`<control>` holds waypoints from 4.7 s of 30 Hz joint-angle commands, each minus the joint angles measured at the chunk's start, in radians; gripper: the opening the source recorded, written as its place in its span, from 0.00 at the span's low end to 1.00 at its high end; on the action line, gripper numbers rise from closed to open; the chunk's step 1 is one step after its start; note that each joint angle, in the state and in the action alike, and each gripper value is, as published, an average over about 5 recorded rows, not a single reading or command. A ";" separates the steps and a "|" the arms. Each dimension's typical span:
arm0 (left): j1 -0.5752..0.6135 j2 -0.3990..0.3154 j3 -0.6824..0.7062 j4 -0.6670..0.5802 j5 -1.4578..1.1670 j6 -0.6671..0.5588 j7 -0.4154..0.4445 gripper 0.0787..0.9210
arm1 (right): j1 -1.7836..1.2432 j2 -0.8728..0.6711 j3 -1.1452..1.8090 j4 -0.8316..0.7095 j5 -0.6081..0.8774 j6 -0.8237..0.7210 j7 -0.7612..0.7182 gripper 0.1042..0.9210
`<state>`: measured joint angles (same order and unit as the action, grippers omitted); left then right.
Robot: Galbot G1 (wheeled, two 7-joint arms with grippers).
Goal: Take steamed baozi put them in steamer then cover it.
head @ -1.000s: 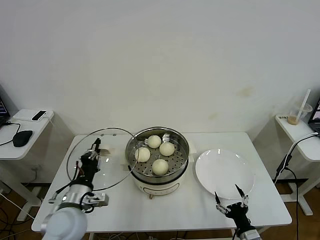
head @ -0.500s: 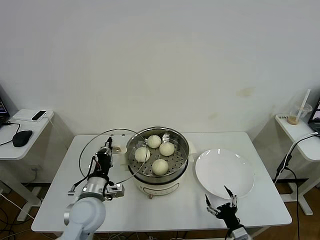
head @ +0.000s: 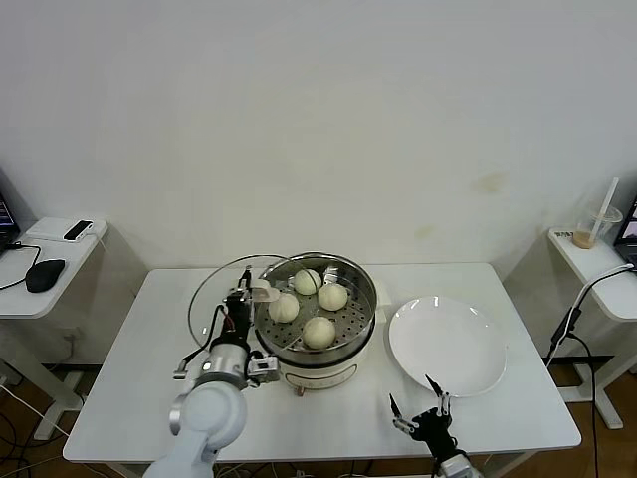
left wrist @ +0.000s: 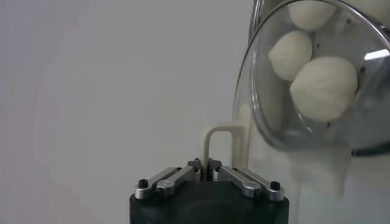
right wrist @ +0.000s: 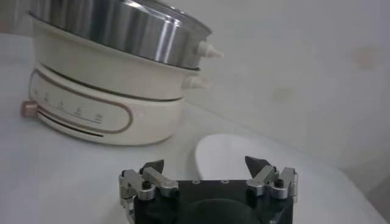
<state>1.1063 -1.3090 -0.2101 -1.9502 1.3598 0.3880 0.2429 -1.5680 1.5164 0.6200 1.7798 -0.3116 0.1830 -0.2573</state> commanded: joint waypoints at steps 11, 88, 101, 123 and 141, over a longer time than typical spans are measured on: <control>-0.148 -0.087 0.129 0.102 0.073 0.042 0.064 0.07 | -0.005 0.015 -0.020 -0.016 -0.035 0.000 -0.006 0.88; -0.164 -0.213 0.195 0.191 0.182 0.051 0.072 0.14 | -0.010 0.013 -0.047 -0.036 -0.086 -0.003 -0.022 0.88; -0.062 -0.180 0.183 0.044 0.165 0.038 0.063 0.59 | -0.016 0.012 -0.049 -0.035 -0.091 -0.004 -0.022 0.88; 0.255 -0.077 -0.077 -0.257 -0.123 -0.107 -0.158 0.88 | -0.046 -0.028 -0.053 -0.005 -0.012 0.016 -0.005 0.88; 0.493 -0.080 -0.597 -0.287 -0.869 -0.252 -0.317 0.88 | -0.085 -0.085 -0.019 0.056 0.076 0.023 0.002 0.88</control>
<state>1.4614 -1.3953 -0.5098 -2.2077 0.9720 0.2073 0.0044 -1.6414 1.4530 0.5900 1.8127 -0.2840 0.2038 -0.2579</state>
